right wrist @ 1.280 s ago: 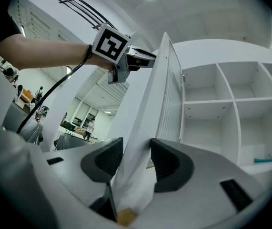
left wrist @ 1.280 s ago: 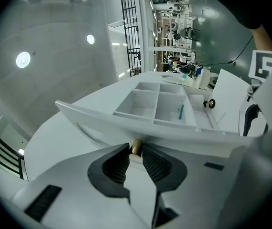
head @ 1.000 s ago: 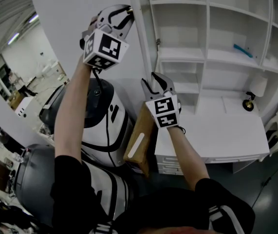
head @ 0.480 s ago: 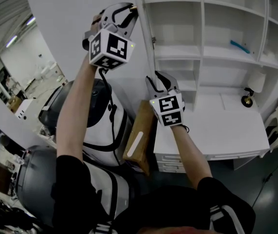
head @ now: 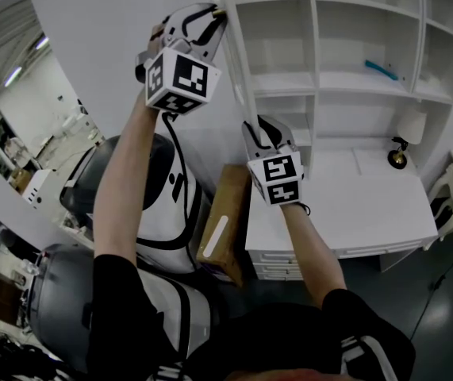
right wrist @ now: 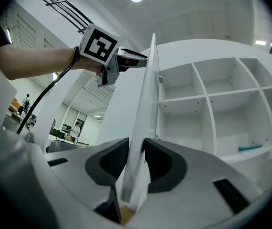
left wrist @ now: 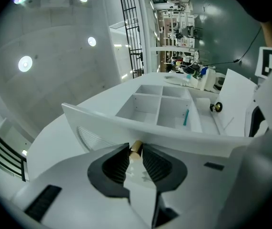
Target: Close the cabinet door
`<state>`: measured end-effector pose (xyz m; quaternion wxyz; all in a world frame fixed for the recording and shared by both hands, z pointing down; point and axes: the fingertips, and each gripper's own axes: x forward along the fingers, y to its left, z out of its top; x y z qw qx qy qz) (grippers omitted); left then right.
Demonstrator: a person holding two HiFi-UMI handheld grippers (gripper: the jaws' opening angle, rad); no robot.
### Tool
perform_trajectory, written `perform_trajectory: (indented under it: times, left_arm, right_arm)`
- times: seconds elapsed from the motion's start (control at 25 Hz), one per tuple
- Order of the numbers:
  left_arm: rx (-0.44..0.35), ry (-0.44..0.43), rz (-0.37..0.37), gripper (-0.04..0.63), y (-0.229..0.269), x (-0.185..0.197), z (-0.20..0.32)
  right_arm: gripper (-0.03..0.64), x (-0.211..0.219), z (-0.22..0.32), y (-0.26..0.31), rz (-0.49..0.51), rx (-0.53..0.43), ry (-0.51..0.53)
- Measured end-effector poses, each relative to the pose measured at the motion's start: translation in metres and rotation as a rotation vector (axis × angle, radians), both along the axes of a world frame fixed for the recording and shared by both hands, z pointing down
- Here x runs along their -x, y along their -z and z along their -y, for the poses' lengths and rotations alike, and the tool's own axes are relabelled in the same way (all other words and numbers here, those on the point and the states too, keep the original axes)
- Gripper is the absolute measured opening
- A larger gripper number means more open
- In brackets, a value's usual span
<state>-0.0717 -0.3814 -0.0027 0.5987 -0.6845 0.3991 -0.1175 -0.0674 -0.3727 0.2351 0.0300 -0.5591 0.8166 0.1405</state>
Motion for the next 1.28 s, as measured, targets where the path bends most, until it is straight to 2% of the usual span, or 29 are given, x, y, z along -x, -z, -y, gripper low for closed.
perform_trajectory:
  times: [0.8, 1.04, 1.28]
  left_arm:
    - [0.035, -0.094, -0.034, 0.094, 0.003, -0.072, 0.009]
    - [0.008, -0.072, -0.02, 0.094, 0.001, -0.087, 0.011]
    - [0.021, -0.065, -0.05, 0.094, 0.002, -0.097, 0.015]
  right_arm:
    - [0.095, -0.077, 0.019, 0.001, 0.072, -0.004, -0.05]
    - [0.097, -0.092, 0.025, 0.0, 0.073, -0.014, -0.022]
    - [0.098, -0.101, 0.03, 0.0, 0.049, -0.009, -0.002]
